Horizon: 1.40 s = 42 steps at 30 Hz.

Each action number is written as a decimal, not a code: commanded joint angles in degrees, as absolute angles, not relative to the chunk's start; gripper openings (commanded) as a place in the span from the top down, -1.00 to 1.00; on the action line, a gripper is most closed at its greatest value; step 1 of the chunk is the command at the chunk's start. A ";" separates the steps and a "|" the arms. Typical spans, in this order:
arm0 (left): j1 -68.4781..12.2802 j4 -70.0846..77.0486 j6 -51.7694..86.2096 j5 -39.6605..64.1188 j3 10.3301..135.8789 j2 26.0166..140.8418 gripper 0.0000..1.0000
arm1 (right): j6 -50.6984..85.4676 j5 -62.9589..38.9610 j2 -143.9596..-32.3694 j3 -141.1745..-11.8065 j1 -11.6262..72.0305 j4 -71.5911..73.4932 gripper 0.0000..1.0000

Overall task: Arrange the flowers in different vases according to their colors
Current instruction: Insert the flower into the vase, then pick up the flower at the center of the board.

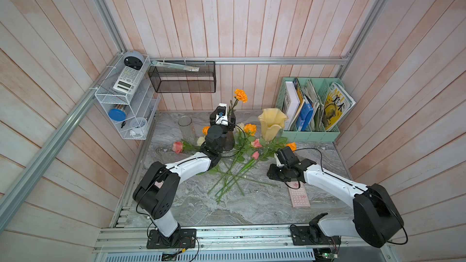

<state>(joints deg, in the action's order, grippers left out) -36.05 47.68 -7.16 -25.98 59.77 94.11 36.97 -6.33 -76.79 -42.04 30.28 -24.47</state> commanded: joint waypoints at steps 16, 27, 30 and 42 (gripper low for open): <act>-45.50 -7.91 7.83 -11.11 53.04 69.46 -0.84 | 36.47 -8.49 -74.19 -38.41 30.06 -23.31 0.19; -45.36 -16.34 45.39 -26.67 47.00 71.42 -0.62 | 36.66 -9.62 -74.04 -37.09 30.06 -22.45 0.18; -45.02 -19.53 52.03 -27.01 47.44 73.33 -0.63 | 36.48 -9.67 -74.35 -37.17 30.08 -22.58 0.18; -36.91 -16.03 56.77 -15.76 50.81 83.72 -0.46 | 36.87 -9.94 -75.05 -35.71 30.06 -20.70 0.19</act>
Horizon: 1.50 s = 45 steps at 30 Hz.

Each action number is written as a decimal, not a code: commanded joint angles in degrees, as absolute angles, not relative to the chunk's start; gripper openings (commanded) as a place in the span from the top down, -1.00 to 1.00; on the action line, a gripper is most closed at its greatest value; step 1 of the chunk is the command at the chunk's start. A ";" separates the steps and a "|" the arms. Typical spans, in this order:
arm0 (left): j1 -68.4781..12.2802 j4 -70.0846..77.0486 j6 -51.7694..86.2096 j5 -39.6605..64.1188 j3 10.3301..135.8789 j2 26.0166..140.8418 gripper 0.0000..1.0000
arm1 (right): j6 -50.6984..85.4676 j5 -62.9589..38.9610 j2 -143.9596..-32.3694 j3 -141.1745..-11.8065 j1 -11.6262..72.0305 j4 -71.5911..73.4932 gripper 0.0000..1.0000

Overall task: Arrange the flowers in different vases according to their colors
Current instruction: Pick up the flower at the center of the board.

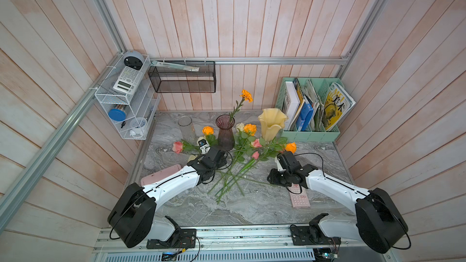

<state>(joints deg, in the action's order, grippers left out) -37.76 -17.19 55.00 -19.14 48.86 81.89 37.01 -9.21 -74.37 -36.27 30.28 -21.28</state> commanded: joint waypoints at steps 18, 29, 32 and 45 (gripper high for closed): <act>-34.85 -13.29 55.55 -12.54 54.10 95.12 -0.20 | 37.16 -9.75 -75.25 -34.15 30.06 -19.41 0.19; -34.33 -11.73 54.93 -11.70 54.27 97.71 0.28 | 37.00 -9.37 -75.23 -33.95 30.06 -19.35 0.18; -34.18 -11.88 54.67 -11.62 54.22 97.66 0.48 | 37.00 -9.33 -75.24 -34.05 30.06 -19.37 0.19; -33.84 -11.22 54.14 -10.99 52.62 97.05 0.76 | 36.91 -9.23 -75.18 -34.20 30.07 -19.62 0.19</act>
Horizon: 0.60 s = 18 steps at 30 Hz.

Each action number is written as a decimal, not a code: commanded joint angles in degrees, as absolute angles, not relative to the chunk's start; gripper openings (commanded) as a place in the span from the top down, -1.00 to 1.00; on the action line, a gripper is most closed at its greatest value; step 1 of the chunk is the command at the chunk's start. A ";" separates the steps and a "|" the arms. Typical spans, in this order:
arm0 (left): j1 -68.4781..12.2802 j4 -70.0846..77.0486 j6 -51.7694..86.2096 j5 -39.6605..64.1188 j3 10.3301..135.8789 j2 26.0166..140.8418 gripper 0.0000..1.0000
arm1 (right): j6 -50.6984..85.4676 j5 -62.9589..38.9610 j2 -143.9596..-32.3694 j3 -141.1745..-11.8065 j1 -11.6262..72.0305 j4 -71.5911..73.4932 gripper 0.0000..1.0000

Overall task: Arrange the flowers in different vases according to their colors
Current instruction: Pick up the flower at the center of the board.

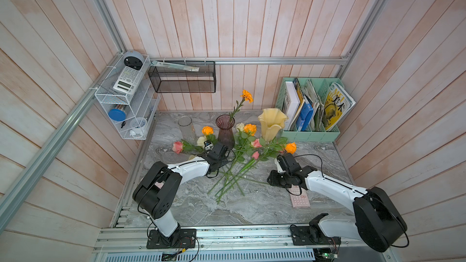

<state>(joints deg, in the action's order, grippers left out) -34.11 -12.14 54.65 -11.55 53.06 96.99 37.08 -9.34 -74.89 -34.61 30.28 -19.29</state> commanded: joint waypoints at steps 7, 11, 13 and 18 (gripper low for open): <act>-33.83 -11.51 53.92 -10.72 51.02 94.08 1.00 | 37.11 -9.25 -73.79 -34.02 30.06 -19.85 0.19; -34.61 -13.44 52.32 -12.57 50.51 88.43 1.00 | 36.92 -8.75 -73.65 -33.61 30.06 -19.96 0.19; -35.72 -15.83 50.19 -15.05 51.30 85.27 1.00 | 37.00 -8.89 -73.67 -33.56 30.06 -19.89 0.19; -38.94 -19.73 44.55 -19.44 53.00 77.90 1.00 | 36.96 -8.81 -74.21 -33.60 30.06 -19.17 0.19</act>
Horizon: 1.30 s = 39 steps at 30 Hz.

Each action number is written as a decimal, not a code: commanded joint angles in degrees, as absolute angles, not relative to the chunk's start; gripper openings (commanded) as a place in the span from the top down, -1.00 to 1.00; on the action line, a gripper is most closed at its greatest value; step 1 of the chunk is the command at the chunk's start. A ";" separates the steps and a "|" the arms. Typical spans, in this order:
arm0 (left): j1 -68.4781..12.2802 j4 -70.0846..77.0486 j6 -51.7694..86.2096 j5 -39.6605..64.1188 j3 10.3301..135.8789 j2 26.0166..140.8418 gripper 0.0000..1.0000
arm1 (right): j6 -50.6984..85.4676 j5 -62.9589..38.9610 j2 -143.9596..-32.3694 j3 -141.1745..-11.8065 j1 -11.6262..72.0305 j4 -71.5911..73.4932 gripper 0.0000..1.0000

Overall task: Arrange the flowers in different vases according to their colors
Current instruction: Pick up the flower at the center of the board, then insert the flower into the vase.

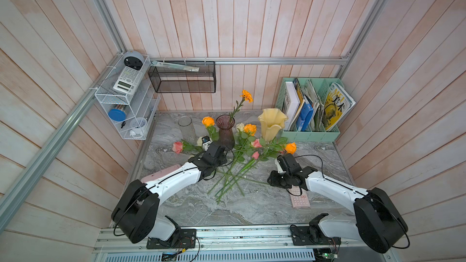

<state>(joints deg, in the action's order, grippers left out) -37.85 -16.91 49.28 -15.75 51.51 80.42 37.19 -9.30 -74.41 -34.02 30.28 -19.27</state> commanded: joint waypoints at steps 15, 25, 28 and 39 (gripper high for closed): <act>-44.73 -17.81 21.33 -28.17 51.40 53.82 1.00 | 36.56 -9.18 -76.15 -34.75 30.06 -18.81 0.20; -44.47 3.82 0.12 -27.82 63.66 65.18 1.00 | 36.20 -10.17 -78.88 -36.10 30.08 -18.24 0.20; -43.21 13.26 -2.85 -24.46 68.06 71.11 1.00 | 36.49 -10.52 -79.27 -36.21 30.10 -18.31 0.19; -35.34 36.67 -10.68 -21.84 74.72 87.57 1.00 | 36.79 -10.98 -79.60 -35.16 30.02 -18.72 0.19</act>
<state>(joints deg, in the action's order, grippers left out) -36.71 26.37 -7.53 -23.79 73.60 85.93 37.01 -10.50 -78.87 -34.96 30.28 -18.35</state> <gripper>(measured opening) 0.077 0.403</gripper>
